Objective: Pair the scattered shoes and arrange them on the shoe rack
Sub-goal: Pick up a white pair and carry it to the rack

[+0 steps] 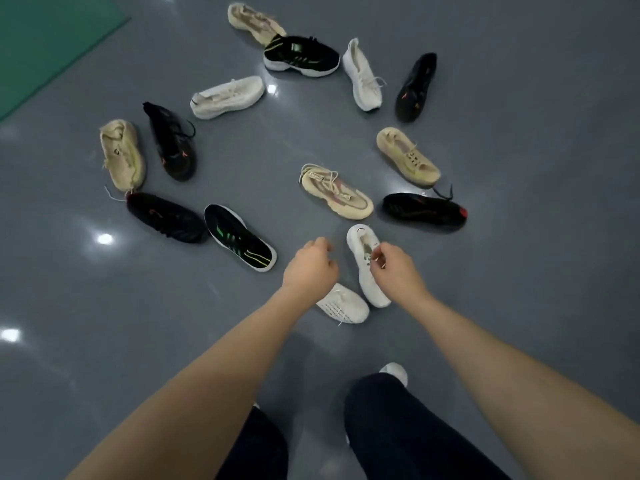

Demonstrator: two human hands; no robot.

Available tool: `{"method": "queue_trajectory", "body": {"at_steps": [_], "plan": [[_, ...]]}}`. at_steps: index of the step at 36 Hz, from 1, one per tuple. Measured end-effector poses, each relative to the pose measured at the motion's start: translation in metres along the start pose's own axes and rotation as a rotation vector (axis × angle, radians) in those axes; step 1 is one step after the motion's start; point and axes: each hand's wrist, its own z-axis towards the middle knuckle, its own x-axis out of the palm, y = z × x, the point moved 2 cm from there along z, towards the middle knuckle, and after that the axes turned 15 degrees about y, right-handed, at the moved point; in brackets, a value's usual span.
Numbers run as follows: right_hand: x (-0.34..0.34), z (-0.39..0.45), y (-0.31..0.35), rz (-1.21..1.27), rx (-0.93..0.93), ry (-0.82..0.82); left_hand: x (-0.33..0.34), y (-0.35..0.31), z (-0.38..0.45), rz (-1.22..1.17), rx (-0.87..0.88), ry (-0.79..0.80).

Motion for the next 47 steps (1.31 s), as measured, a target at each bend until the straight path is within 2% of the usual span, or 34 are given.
{"method": "queue_trajectory", "body": {"at_steps": [5,11,15,19,23,28,32,36,41,47], "plan": [[0.079,0.069,-0.042,-0.037,-0.050,0.011,0.040,0.066,0.069,0.036,-0.001,-0.004],[0.148,0.144,-0.090,-0.163,-0.045,0.101,0.085,0.128,0.147,0.127,-0.012,-0.011],[0.179,0.179,-0.109,-0.320,-0.027,0.164,0.113,0.155,0.187,0.231,-0.023,0.014],[0.202,0.197,-0.127,-0.372,0.014,0.189,0.136,0.179,0.211,0.284,-0.011,0.035],[0.216,0.201,-0.135,-0.499,-0.014,0.121,0.149,0.191,0.220,0.313,0.062,-0.001],[0.212,0.196,-0.131,-0.401,-0.007,0.035,0.147,0.188,0.213,0.299,0.100,-0.089],[0.199,0.188,-0.122,-0.368,-0.028,0.008,0.137,0.179,0.204,0.203,0.053,-0.207],[0.174,0.175,-0.104,-0.191,-0.006,-0.077,0.117,0.165,0.182,0.111,-0.023,-0.246],[0.117,0.139,-0.047,0.121,-0.049,-0.139,0.069,0.122,0.140,0.056,-0.061,-0.242],[0.044,0.079,0.037,0.284,-0.128,-0.143,-0.013,0.063,0.074,0.018,-0.018,-0.259]]}}
